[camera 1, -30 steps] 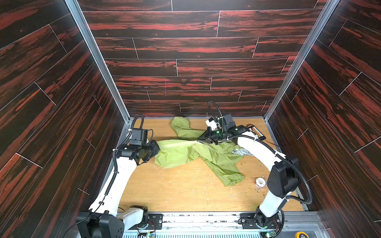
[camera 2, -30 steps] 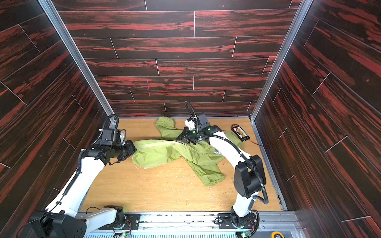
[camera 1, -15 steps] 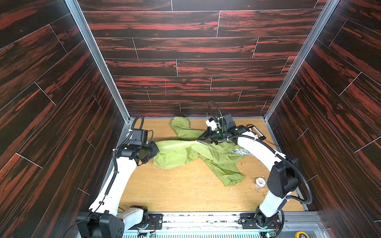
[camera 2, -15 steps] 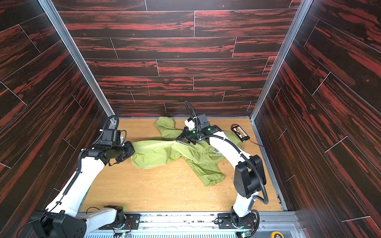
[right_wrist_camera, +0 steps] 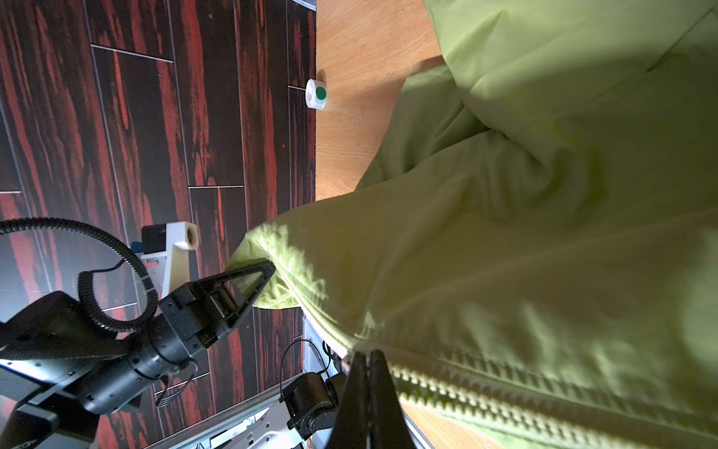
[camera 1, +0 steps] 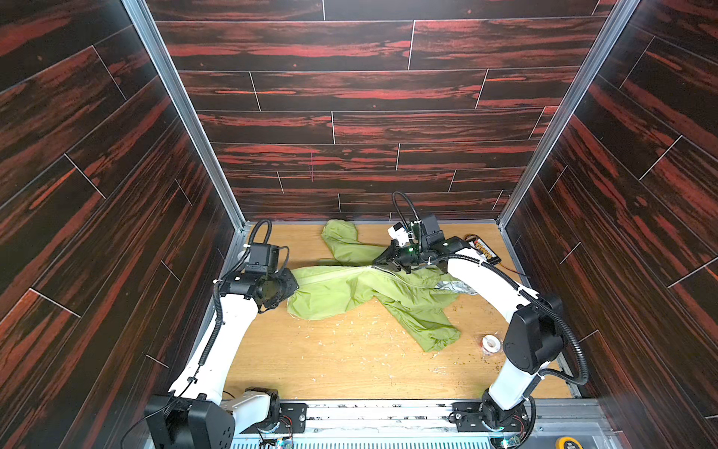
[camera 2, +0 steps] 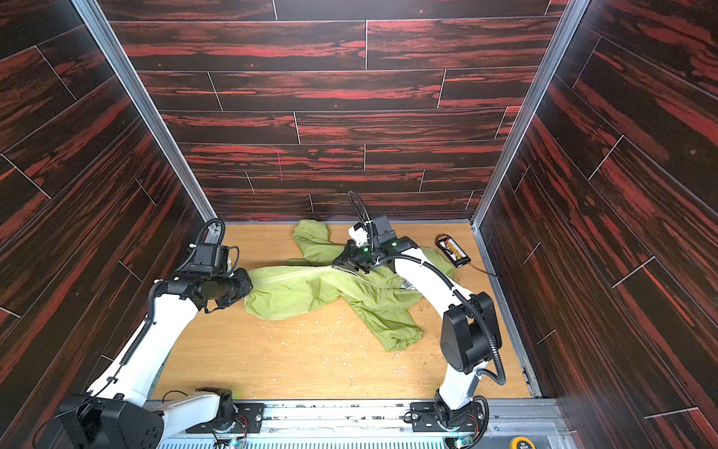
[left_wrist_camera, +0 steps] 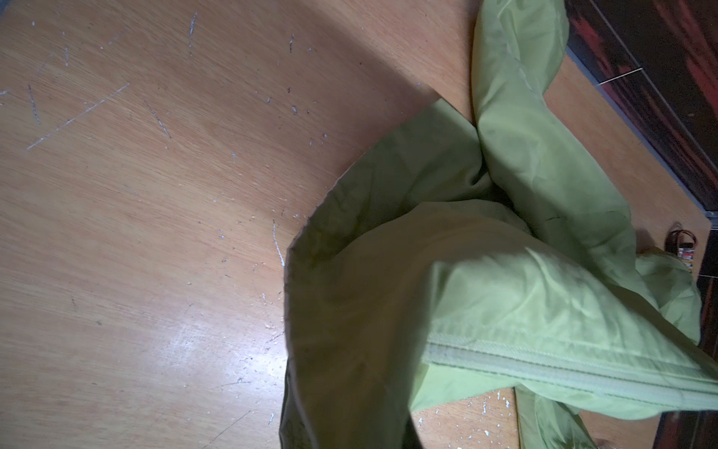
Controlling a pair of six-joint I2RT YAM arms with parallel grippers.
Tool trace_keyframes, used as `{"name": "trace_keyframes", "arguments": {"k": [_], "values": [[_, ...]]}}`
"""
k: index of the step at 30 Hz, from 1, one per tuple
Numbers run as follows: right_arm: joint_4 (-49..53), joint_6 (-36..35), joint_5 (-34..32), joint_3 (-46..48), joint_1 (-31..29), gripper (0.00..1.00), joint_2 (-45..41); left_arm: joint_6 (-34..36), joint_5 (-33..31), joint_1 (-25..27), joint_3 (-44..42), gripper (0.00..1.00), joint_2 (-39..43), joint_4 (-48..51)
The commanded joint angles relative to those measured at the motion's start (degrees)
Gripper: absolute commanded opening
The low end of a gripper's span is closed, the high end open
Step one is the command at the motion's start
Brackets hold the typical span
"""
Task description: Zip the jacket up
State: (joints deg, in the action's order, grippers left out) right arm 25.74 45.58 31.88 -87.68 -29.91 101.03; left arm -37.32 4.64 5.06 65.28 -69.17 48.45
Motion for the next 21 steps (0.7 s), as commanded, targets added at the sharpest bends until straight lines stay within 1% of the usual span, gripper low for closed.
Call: {"name": "trace_keyframes", "arguments": {"k": [1, 12, 21], "values": [[0.5, 0.0, -0.7, 0.3, 0.9, 0.00, -2.1, 0.8, -3.8, -1.1, 1.5, 0.00, -0.3, 2.8], [0.7, 0.1, -1.0, 0.7, 1.3, 0.00, -2.3, 0.8, -4.3, -1.6, 1.1, 0.00, -0.7, 3.4], [2.4, -0.6, -2.5, 1.3, 2.0, 0.00, -2.7, 1.0, -4.2, -1.9, 0.8, 0.00, -0.6, 3.5]]}}
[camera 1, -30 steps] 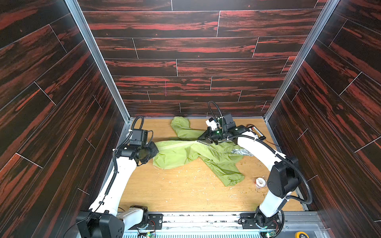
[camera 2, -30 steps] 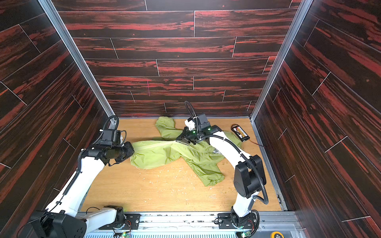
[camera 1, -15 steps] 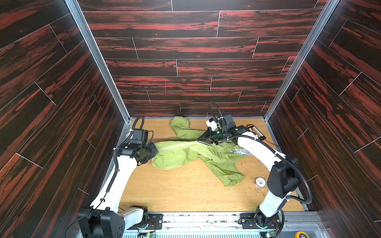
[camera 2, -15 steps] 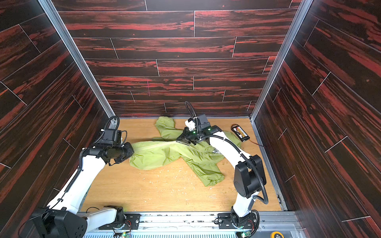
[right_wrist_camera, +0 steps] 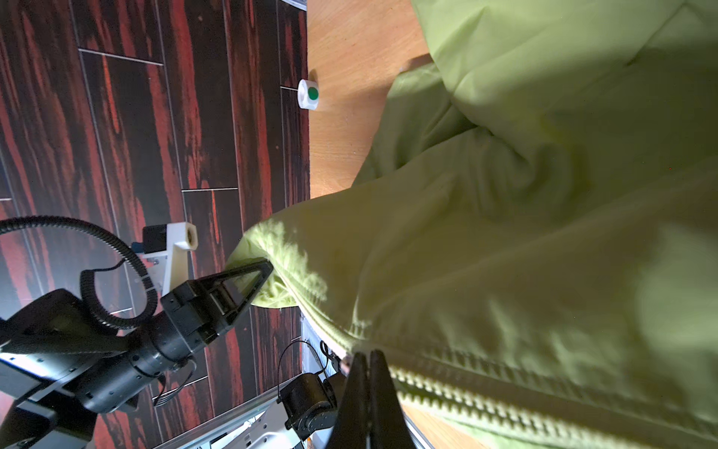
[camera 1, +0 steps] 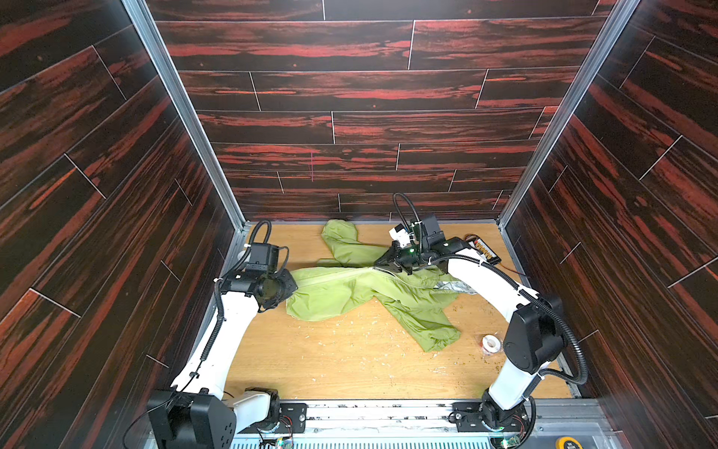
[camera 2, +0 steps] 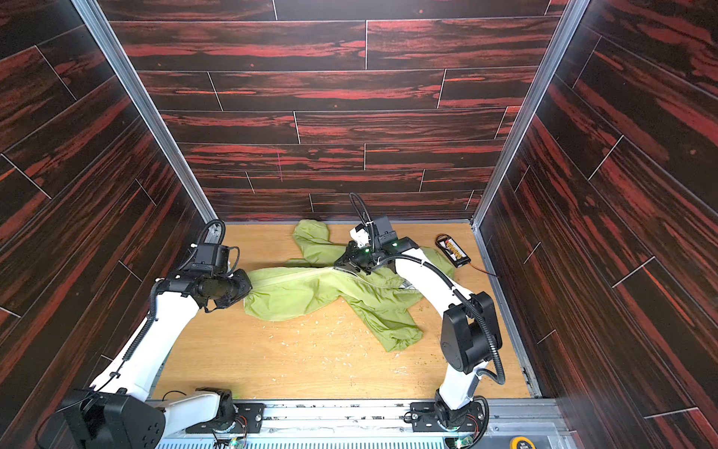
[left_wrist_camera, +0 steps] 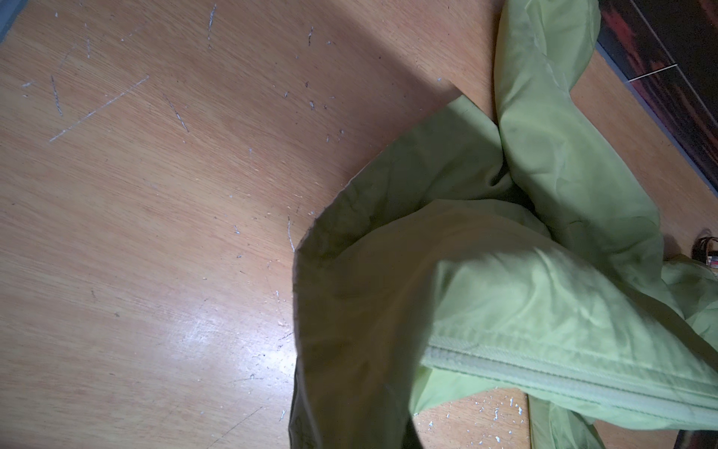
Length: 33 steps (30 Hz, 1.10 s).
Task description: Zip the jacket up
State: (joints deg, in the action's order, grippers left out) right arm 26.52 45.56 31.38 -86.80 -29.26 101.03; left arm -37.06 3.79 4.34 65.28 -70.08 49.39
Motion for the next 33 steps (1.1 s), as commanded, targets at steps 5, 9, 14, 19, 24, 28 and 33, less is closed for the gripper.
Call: {"name": "trace_keyframes", "arguments": {"k": [5, 9, 14, 19, 24, 28, 33], "values": [[4.3, -1.8, -4.3, -0.1, 1.7, 0.00, -2.8, 0.6, -2.6, -1.3, 0.6, 0.00, 0.4, 2.2], [6.0, -2.6, -5.8, -0.1, 1.8, 0.00, -2.7, 0.3, -2.2, -1.4, 0.6, 0.00, 0.3, 1.9], [7.5, -3.3, -7.3, 0.0, 2.1, 0.00, -2.8, 0.4, -2.1, -1.6, 0.4, 0.00, 0.2, 1.8], [8.5, -3.5, -8.3, 0.2, 2.6, 0.00, -2.9, 0.3, -1.7, -1.6, 0.1, 0.00, 0.3, 1.7], [8.8, -3.7, -8.6, 0.8, 3.2, 0.00, -3.0, 0.2, -1.3, -1.7, -0.2, 0.00, 0.3, 1.6], [9.1, -3.8, -8.8, 1.4, 3.8, 0.00, -3.4, 0.1, -1.3, -1.9, -0.7, 0.00, 0.4, 1.4], [9.3, -3.8, -9.0, 2.5, 4.7, 0.00, -4.1, -0.2, -1.0, -2.0, -1.4, 0.00, 0.4, 1.0]]}}
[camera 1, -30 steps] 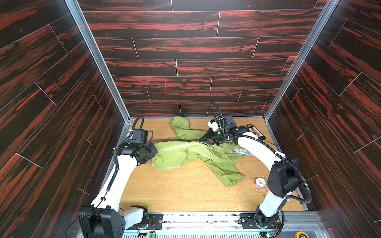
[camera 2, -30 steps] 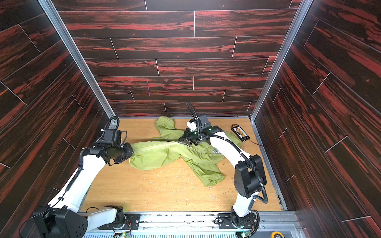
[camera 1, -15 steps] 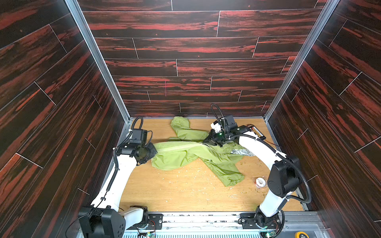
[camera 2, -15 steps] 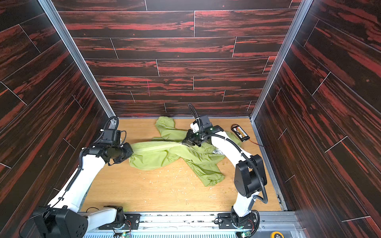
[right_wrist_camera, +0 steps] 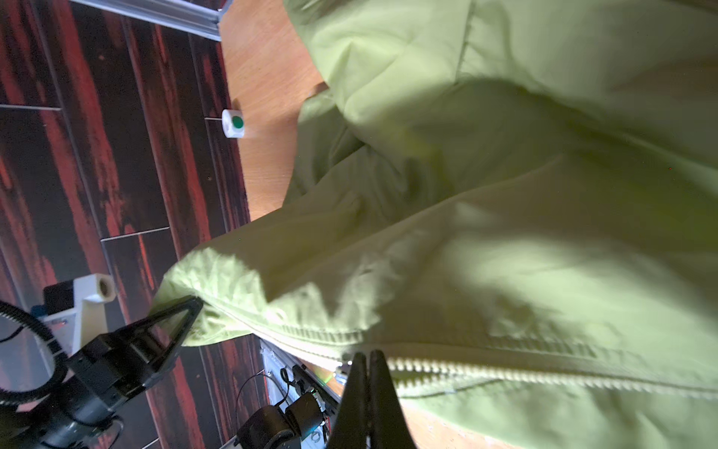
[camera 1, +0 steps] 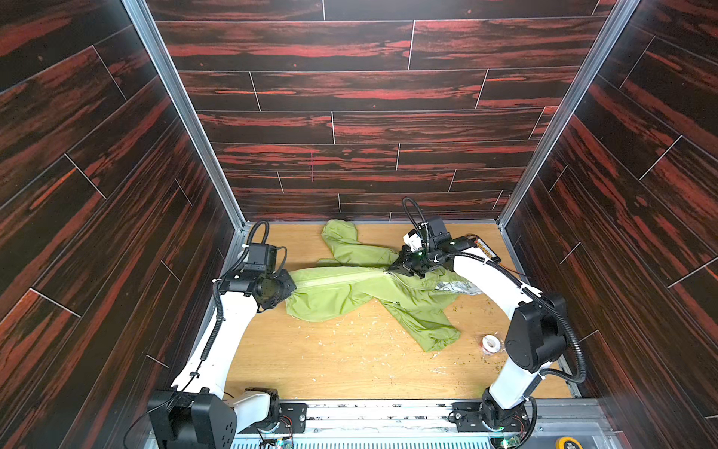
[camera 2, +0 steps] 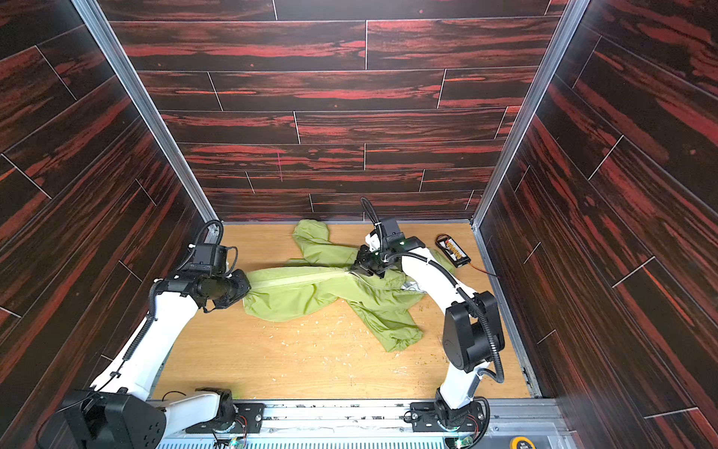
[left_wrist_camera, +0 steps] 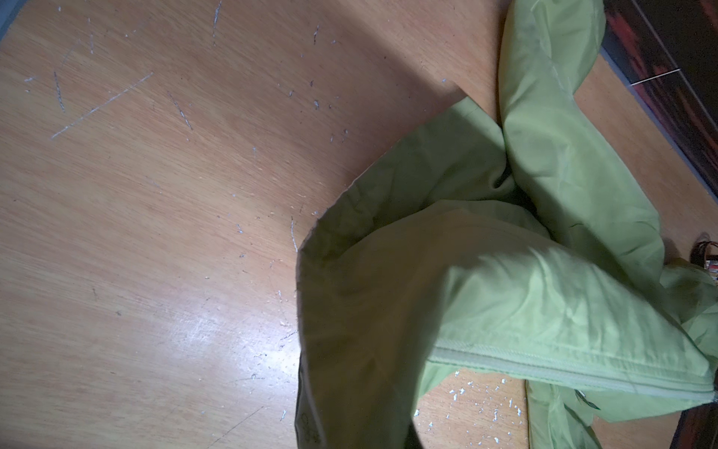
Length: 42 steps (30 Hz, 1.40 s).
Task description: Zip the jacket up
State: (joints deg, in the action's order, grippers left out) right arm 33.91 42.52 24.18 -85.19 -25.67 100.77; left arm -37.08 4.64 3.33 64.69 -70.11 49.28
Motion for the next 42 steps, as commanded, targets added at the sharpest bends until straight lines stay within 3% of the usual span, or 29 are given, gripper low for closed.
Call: {"name": "trace_keyframes", "arguments": {"k": [1, 42], "values": [[1.9, -0.9, -1.8, 1.1, 1.4, 0.00, -4.0, -0.2, -1.8, -1.2, -0.8, 0.00, 0.5, 1.0], [5.2, -5.4, -1.0, 7.4, 17.7, 0.00, -10.9, 0.1, -0.5, -2.1, -2.2, 0.00, 0.9, 0.5]]}}
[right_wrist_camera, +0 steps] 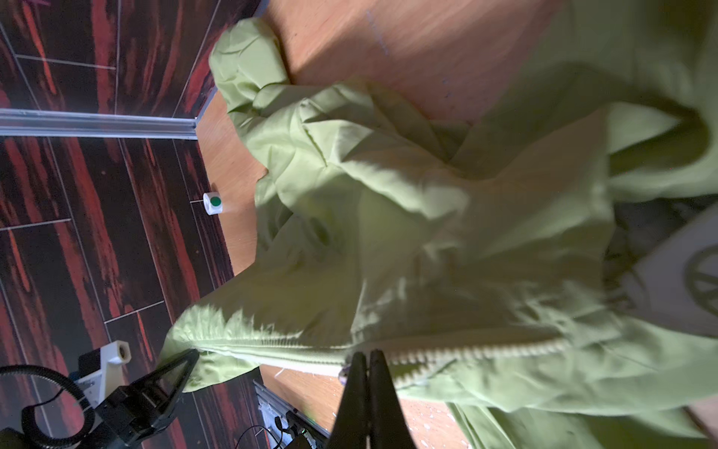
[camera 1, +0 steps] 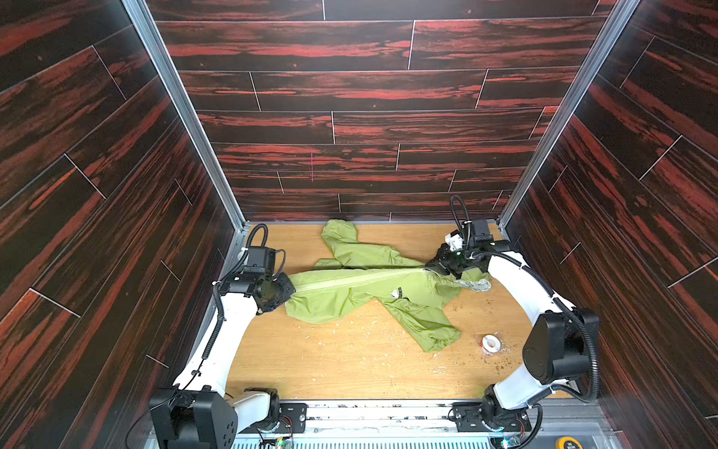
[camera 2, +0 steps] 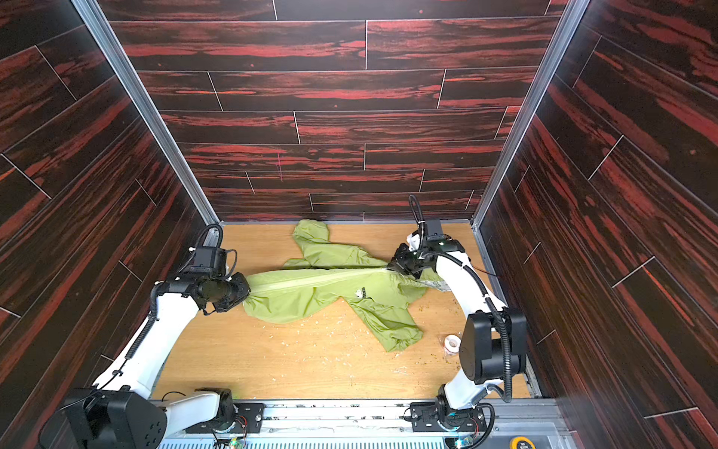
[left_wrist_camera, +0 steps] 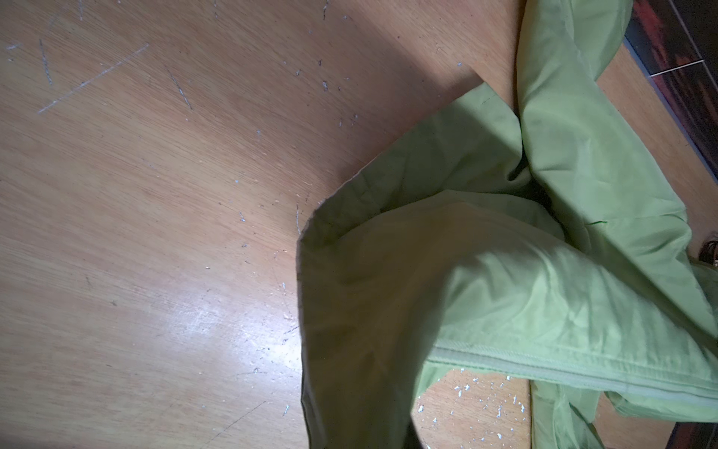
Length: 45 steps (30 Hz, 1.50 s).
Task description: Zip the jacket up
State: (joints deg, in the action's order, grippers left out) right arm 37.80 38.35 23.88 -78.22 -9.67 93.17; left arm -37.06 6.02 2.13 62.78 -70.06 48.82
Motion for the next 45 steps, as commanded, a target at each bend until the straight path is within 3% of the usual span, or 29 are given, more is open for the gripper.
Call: {"name": "trace_keyframes", "arguments": {"k": [1, 22, 33, 38, 45], "values": [[1.4, -1.4, -0.6, 0.6, 2.1, 0.00, -3.5, 0.1, -1.8, -0.9, -0.3, 0.00, 0.8, 0.9], [4.8, -3.0, -2.1, 3.3, 13.2, 0.00, -7.5, 1.1, -1.8, -1.3, -0.7, 0.00, 1.8, 1.1], [5.4, -1.8, -3.2, 1.1, 14.1, 0.00, -5.9, 1.6, -1.1, -1.9, 0.6, 0.00, 0.0, -0.5], [2.5, 1.1, 1.4, -9.4, 14.1, 0.00, 0.8, 0.6, 0.8, -2.1, 12.5, 0.00, -8.8, -3.1], [-10.2, 10.6, 16.0, -43.5, 14.6, 0.00, 16.0, -10.7, 6.7, -2.6, 45.3, 0.00, -27.1, -11.8]]}}
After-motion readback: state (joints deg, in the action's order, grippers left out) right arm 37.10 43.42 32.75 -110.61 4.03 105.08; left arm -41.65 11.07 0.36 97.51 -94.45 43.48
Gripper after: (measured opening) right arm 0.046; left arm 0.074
